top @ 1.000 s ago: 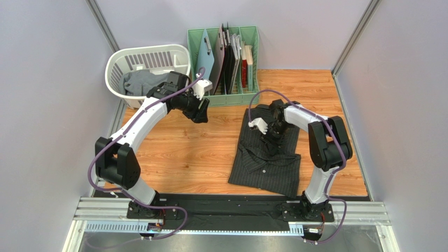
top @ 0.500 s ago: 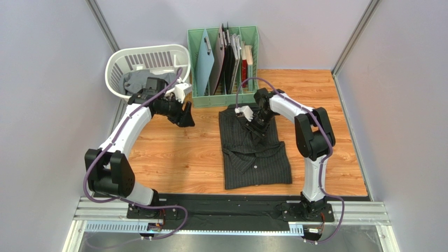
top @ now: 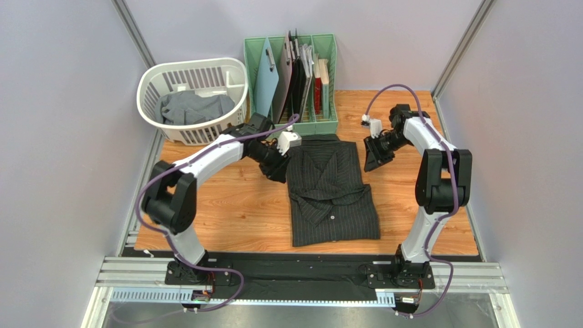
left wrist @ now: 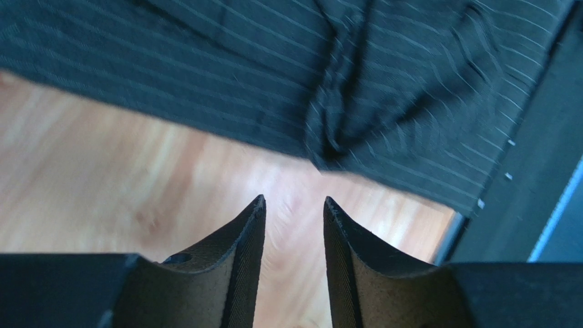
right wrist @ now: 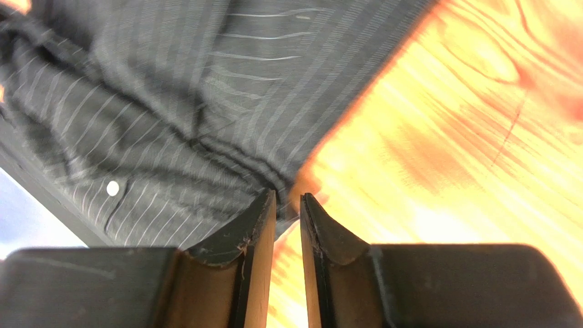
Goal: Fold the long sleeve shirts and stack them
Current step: Fold the shirt
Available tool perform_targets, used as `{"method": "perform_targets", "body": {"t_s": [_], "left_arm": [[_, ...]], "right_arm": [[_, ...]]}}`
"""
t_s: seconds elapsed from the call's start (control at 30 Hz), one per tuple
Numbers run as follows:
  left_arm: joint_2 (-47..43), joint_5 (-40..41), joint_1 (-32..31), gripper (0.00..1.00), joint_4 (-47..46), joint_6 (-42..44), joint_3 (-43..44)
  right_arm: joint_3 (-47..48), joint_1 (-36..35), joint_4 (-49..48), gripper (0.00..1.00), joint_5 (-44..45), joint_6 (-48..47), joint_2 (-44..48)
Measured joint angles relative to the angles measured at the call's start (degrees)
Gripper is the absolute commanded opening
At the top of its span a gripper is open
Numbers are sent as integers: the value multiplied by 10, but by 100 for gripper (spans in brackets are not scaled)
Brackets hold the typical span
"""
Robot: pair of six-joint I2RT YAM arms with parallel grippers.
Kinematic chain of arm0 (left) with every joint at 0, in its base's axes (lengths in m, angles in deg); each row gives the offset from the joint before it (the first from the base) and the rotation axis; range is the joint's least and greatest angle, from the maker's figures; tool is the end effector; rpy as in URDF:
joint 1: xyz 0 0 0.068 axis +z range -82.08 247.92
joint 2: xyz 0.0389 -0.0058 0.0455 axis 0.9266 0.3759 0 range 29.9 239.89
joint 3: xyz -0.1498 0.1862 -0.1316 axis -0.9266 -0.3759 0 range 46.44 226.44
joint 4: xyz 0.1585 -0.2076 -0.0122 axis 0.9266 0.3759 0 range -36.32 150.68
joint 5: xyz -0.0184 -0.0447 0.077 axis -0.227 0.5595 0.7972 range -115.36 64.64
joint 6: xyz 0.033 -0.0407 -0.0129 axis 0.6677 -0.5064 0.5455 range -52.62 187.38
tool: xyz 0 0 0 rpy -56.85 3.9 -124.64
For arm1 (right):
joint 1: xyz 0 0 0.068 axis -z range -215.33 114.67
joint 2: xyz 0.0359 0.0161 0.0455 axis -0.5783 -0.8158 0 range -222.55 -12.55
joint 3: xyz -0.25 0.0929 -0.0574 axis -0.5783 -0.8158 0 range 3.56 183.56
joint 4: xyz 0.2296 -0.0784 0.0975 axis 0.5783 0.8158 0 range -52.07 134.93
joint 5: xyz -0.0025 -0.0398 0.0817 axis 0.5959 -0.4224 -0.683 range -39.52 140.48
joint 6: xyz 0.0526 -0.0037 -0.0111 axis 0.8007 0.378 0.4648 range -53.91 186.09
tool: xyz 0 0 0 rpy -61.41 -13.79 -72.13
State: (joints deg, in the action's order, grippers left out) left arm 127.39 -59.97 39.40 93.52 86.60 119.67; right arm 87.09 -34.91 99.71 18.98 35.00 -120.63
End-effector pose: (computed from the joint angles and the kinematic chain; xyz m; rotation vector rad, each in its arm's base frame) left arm 0.2958 -0.1837 0.2364 1.2299 2.3159 -0.8607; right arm 0.3565 0.0159 0.2131 -0.7754 2.7302 0.7457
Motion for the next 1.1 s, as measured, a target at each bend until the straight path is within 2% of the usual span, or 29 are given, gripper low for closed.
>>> {"method": "perform_targets", "body": {"t_s": [0.17, 0.37, 0.5, 0.57, 0.7, 0.87, 1.07, 1.1], "left_arm": [[91, 39, -25, 41, -18, -1, 76], [146, 78, -45, 43, -16, 0, 129], [172, 99, -57, 43, -4, 2, 152], [188, 110, -60, 42, 5, 3, 163], [217, 141, -63, 35, 30, 8, 179], [237, 183, -60, 26, 63, 20, 183], [237, 189, -39, 24, 82, 30, 183], [237, 186, -32, 25, 84, 31, 183]], "right_arm": [[-6, 11, -35, 31, -7, 50, -42], [-9, 2, -87, 37, -11, 98, -54], [-11, -13, -114, 36, 0, 120, -73], [-14, -20, -124, 29, 12, 127, -87], [-15, -25, -130, 0, 27, 143, -91], [-36, -24, -146, 0, 28, 164, -83], [-82, -15, -156, 0, 54, 170, -44], [-81, -12, -158, 13, 56, 171, -44]]}}
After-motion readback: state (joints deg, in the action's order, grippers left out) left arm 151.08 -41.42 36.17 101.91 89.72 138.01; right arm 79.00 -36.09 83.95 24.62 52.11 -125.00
